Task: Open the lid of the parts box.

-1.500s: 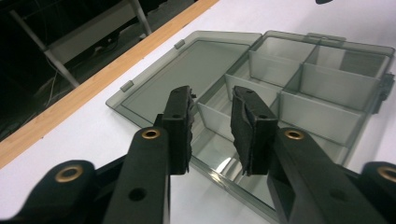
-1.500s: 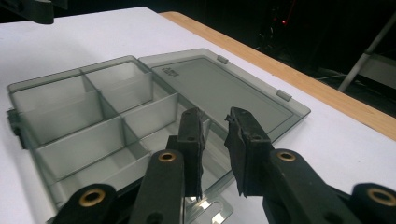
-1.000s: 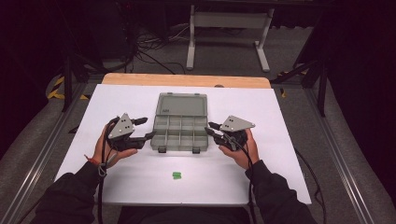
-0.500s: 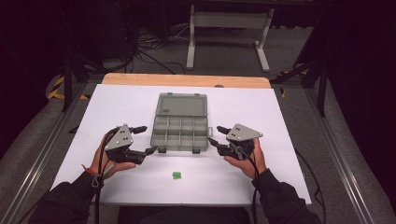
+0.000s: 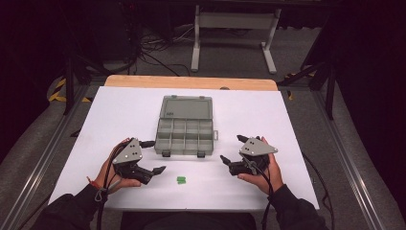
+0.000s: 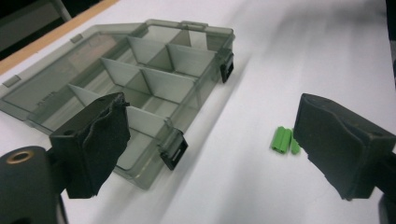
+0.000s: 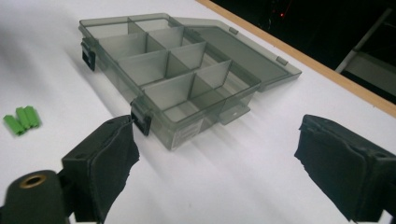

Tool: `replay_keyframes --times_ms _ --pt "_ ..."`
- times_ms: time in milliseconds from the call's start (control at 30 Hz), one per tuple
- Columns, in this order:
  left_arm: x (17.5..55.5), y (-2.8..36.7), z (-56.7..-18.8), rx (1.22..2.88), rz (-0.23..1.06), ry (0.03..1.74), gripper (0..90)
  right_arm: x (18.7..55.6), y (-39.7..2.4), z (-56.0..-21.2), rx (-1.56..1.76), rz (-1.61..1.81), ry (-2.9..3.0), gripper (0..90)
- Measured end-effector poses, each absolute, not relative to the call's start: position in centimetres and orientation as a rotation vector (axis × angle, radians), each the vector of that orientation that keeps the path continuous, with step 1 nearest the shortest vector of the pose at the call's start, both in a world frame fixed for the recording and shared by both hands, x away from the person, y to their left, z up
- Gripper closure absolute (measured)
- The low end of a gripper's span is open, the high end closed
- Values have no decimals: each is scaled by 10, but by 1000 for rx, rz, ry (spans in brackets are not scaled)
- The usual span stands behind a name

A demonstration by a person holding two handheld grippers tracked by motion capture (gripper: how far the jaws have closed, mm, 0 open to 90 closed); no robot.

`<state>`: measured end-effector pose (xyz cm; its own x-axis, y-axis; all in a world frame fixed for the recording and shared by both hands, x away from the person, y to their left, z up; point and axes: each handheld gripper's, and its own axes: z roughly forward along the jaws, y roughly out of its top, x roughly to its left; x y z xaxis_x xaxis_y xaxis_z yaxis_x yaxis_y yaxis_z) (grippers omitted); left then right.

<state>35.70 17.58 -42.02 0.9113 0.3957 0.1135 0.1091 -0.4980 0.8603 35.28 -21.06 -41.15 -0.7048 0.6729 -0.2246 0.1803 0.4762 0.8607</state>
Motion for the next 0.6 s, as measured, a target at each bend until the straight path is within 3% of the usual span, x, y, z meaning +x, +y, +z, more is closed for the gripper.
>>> replay_keyframes --times_ms 100,333,500,600 --pt "356 171 -425 2107 326 367 89 348 -215 -415 721 1179 2183 96" --pt "356 160 -436 2179 274 340 147 341 -222 -419 749 1168 2203 96" --pt "358 151 -440 2225 254 313 210 338 -222 -423 739 1148 2230 96" --pt "360 144 -443 2246 229 294 312 338 -221 -424 736 1148 2244 96"
